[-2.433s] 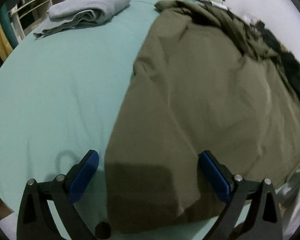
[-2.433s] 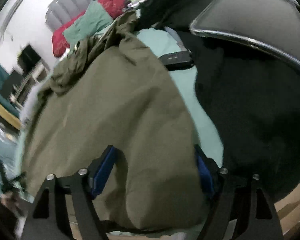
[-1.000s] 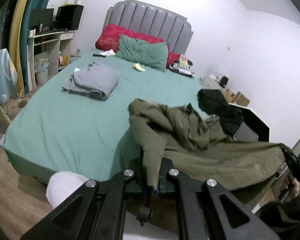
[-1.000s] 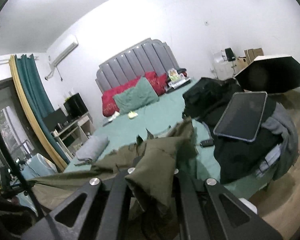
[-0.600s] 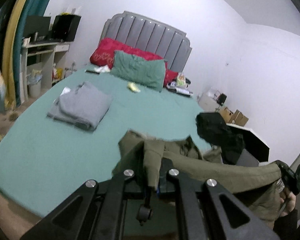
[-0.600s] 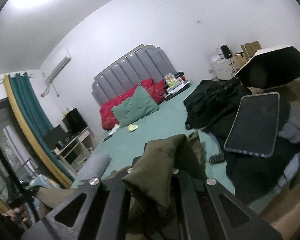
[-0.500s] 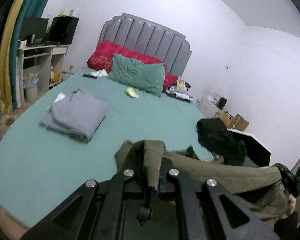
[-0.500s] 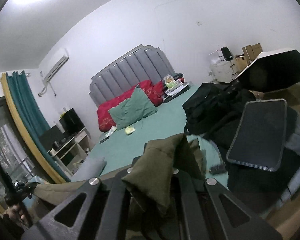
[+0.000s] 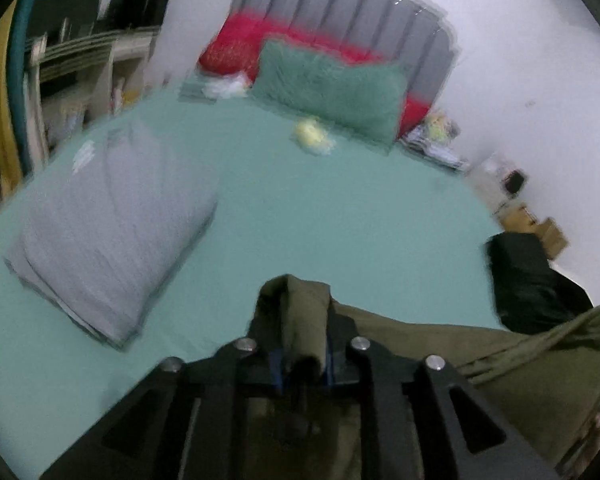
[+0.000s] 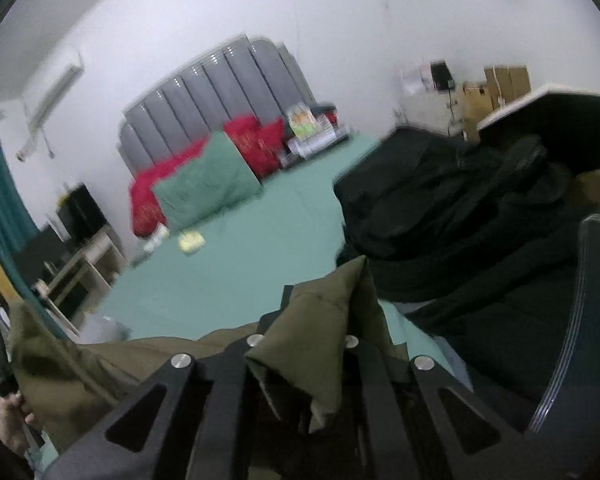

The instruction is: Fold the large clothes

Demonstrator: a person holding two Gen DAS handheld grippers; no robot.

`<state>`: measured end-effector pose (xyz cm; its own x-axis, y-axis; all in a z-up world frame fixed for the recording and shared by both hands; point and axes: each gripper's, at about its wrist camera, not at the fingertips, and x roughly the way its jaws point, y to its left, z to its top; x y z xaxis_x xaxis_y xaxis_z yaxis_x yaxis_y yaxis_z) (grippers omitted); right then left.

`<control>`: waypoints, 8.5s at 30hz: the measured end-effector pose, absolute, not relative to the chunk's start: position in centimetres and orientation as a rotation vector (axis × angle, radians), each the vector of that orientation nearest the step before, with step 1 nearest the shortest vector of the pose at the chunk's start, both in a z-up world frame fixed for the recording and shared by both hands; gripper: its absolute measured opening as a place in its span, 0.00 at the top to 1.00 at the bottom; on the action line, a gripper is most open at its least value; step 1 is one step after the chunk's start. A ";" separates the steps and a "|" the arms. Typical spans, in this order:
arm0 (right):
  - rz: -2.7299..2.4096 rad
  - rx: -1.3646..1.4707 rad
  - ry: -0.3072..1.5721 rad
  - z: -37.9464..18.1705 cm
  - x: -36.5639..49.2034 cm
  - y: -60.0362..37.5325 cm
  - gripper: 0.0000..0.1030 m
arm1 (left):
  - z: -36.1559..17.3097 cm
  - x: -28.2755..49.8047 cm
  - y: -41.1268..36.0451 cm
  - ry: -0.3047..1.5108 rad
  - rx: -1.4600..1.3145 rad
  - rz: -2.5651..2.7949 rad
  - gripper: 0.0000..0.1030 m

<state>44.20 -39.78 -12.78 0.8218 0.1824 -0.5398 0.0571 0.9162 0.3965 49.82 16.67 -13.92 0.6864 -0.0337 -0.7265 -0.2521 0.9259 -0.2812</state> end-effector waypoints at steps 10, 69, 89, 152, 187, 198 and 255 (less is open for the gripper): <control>-0.020 0.249 0.717 -18.7 46.9 -40.5 0.20 | -19.4 46.5 19.2 0.855 -0.353 0.154 0.23; 0.300 -0.125 0.884 -24.4 34.9 -21.5 0.15 | -25.1 38.7 14.2 1.005 -0.168 0.138 0.06; 0.134 -0.062 0.888 -23.8 25.9 -28.6 0.14 | -27.6 32.7 14.4 1.022 -0.305 0.086 0.01; 0.253 0.895 0.715 -27.0 20.0 -43.6 0.50 | -21.3 31.1 -5.8 0.997 -0.336 -0.217 0.12; 0.627 0.081 0.567 -4.7 21.6 -7.3 0.86 | -16.0 23.3 12.4 0.900 -0.398 -0.090 0.04; 0.749 -0.158 0.945 -22.4 20.5 6.9 0.79 | -18.6 19.0 23.8 0.906 -0.503 0.122 0.04; 0.331 0.116 0.918 -19.6 39.0 -9.7 0.05 | -20.1 32.7 11.6 1.042 -0.242 -0.151 0.25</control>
<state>39.02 -9.67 -19.63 0.5607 0.3295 -0.7596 -0.2309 0.9432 0.2387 32.70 11.65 -20.10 0.4973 -0.2380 -0.8343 0.0093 0.9630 -0.2692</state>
